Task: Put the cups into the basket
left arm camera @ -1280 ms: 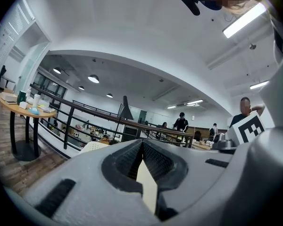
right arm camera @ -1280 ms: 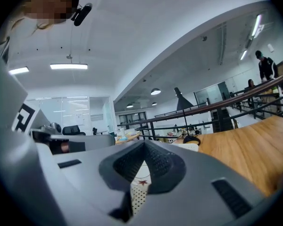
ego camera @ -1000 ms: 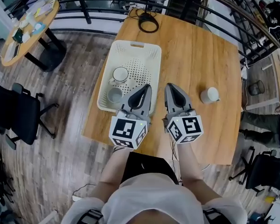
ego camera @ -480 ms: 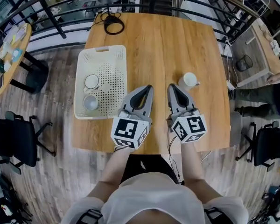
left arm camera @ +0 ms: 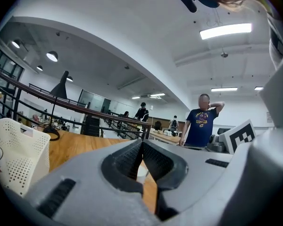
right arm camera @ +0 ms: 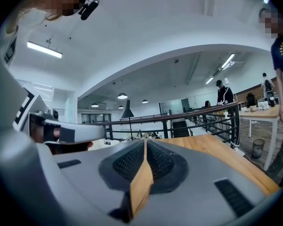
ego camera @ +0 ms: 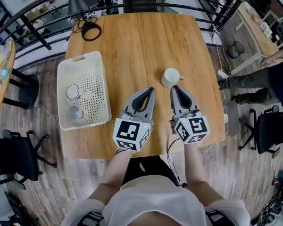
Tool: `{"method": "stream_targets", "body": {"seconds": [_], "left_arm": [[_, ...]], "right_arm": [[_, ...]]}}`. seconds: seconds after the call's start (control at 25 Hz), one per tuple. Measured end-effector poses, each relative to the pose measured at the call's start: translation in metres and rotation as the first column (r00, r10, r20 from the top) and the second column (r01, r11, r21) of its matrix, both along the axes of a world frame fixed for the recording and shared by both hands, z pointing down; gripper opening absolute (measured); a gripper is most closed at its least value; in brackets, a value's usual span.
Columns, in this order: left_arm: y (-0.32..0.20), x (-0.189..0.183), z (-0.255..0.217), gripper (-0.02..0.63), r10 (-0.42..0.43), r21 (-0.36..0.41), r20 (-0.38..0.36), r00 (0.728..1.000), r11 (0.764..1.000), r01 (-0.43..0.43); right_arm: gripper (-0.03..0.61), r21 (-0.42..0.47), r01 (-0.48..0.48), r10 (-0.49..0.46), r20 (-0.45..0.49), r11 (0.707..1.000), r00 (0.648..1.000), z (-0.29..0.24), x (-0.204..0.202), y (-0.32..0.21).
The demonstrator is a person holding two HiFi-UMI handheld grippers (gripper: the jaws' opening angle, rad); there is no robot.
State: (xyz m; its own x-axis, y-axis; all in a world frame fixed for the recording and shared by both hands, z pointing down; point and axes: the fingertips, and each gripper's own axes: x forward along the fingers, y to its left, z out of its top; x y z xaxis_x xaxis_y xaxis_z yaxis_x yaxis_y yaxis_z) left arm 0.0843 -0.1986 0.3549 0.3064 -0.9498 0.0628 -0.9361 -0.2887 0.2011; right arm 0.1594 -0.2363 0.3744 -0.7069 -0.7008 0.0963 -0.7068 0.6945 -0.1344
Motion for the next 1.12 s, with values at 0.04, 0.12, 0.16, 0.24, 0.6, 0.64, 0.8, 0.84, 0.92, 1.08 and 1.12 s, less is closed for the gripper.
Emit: {"method": "stream_targets", "body": {"seconds": [0.04, 0.12, 0.16, 0.24, 0.6, 0.64, 0.8, 0.84, 0.92, 1.08, 1.12], "left_arm": [[-0.003, 0.006, 0.002, 0.009, 0.007, -0.004, 0.002, 1.0, 1.0, -0.007], [-0.008, 0.014, 0.009, 0.009, 0.018, -0.016, 0.008, 1.0, 1.0, -0.018], [-0.011, 0.018, 0.012, 0.009, 0.022, -0.023, 0.012, 1.0, 0.999, -0.022], [-0.017, 0.023, 0.019, 0.009, 0.026, -0.037, 0.018, 1.0, 0.999, -0.025], [-0.047, 0.037, 0.048, 0.009, 0.034, -0.078, 0.015, 0.999, 0.996, -0.033], [-0.05, 0.038, 0.05, 0.009, 0.035, -0.083, 0.014, 0.999, 0.996, -0.034], [-0.062, 0.04, 0.061, 0.009, 0.037, -0.103, 0.012, 0.999, 0.994, -0.035], [-0.064, 0.04, 0.064, 0.009, 0.037, -0.109, 0.012, 0.999, 0.993, -0.035], [-0.068, 0.04, 0.068, 0.009, 0.036, -0.116, 0.01, 0.999, 0.993, -0.034], [-0.071, 0.039, 0.078, 0.009, 0.033, -0.133, 0.007, 0.999, 0.991, -0.032], [-0.072, 0.038, 0.081, 0.009, 0.033, -0.139, 0.006, 0.999, 0.99, -0.032]], "right_arm": [[0.014, -0.009, -0.003, 0.003, -0.012, 1.0, 1.0, 0.005, 0.006, -0.005], [0.015, -0.027, -0.01, 0.009, -0.036, 1.0, 0.999, 0.015, 0.018, -0.016], [0.018, -0.037, -0.01, 0.009, -0.047, 0.999, 0.999, 0.02, 0.023, -0.021], [0.04, -0.058, -0.001, -0.003, -0.065, 0.998, 0.998, 0.029, 0.03, -0.03], [0.134, -0.091, 0.076, -0.09, -0.158, 0.993, 0.983, 0.059, 0.034, -0.047], [0.16, -0.1, 0.092, -0.109, -0.181, 0.991, 0.977, 0.063, 0.032, -0.047], [0.232, -0.117, 0.148, -0.175, -0.281, 0.982, 0.944, 0.08, 0.022, -0.057], [0.244, -0.114, 0.157, -0.185, -0.3, 0.981, 0.936, 0.082, 0.02, -0.06], [0.26, -0.106, 0.169, -0.195, -0.334, 0.98, 0.922, 0.084, 0.018, -0.066], [0.264, -0.125, 0.205, -0.239, -0.422, 0.971, 0.875, 0.095, 0.014, -0.078], [0.267, -0.133, 0.214, -0.251, -0.444, 0.968, 0.86, 0.098, 0.013, -0.08]]}}
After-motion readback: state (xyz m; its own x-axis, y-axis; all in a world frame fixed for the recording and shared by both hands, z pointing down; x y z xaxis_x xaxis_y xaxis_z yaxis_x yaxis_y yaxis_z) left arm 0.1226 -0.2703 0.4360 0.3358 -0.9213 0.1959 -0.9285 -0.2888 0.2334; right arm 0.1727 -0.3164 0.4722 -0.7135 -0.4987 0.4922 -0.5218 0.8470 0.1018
